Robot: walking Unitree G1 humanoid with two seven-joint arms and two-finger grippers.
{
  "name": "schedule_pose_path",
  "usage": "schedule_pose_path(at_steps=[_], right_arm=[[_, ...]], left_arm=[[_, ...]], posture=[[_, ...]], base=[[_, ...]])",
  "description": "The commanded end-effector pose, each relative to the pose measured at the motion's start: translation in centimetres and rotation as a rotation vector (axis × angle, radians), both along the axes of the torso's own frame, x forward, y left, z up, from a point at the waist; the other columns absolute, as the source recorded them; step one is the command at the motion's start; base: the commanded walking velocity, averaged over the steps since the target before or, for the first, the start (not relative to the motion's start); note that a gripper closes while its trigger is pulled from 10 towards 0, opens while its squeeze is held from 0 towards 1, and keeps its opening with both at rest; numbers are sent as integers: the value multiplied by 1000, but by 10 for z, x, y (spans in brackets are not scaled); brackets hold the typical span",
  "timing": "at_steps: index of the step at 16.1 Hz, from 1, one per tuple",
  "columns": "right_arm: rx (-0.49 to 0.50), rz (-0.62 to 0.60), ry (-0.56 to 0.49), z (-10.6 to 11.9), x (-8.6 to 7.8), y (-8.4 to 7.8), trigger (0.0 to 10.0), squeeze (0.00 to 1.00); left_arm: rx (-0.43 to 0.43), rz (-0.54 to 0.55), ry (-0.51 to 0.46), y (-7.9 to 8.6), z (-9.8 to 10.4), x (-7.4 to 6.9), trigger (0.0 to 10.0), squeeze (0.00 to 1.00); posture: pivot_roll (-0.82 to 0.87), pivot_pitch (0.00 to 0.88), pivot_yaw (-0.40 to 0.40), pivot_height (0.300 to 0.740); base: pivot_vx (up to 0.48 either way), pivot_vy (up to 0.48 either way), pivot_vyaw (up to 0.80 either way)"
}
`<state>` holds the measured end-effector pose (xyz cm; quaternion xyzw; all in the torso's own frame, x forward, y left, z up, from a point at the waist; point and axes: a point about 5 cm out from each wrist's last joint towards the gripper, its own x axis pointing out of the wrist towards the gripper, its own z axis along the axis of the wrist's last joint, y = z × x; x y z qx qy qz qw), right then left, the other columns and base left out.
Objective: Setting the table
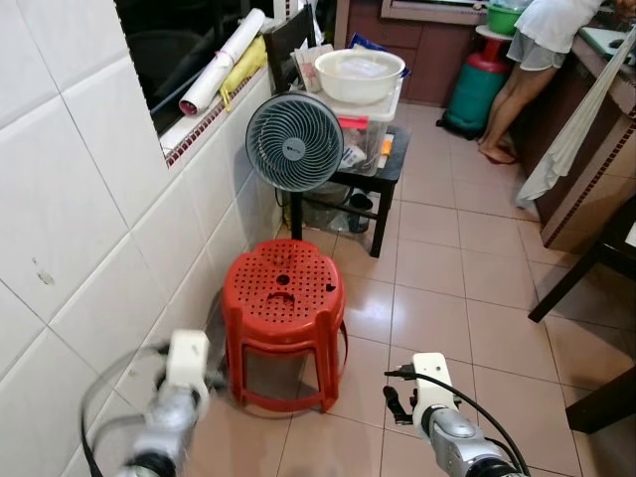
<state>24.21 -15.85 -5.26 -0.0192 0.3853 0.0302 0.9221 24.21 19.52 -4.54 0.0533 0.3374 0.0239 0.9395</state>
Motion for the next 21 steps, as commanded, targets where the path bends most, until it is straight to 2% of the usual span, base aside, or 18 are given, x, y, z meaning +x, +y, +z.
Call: schedule_pose_path(at_steps=[1, 4, 6, 11, 17, 21], right_arm=[[1, 6, -8, 1, 2, 1, 10000, 0], [-2, 10, -1, 0, 0, 2, 10000, 0], [-15, 29, 11, -3, -4, 2, 10000, 0], [-25, 23, 45, -8, -11, -2, 10000, 0], [-19, 6, 62, -11, -17, -3, 10000, 0], [-8, -44, 83, -17, -26, -7, 10000, 0]], left_arm=[[3, -1, 31, 2, -2, -2, 10000, 0], [-26, -9, 105, -3, -11, -12, 10000, 0], [-49, -24, 147, -8, -20, -25, 10000, 0], [-12, -92, 249, -10, -35, -51, 10000, 0], [3, -105, 292, -9, -41, -64, 10000, 0], [12, -151, 332, -24, -49, -78, 10000, 0]], posture=[[-57, 0, -23, 740], [-65, 0, -15, 740], [-67, 0, -13, 740], [-69, 0, -12, 740], [-73, 0, -4, 740], [-83, 0, 22, 740]], base=[[0, 0, 0], [0, 0, 0], [0, 0, 0], [0, 0, 0], [0, 0, 0], [0, 0, 0]])
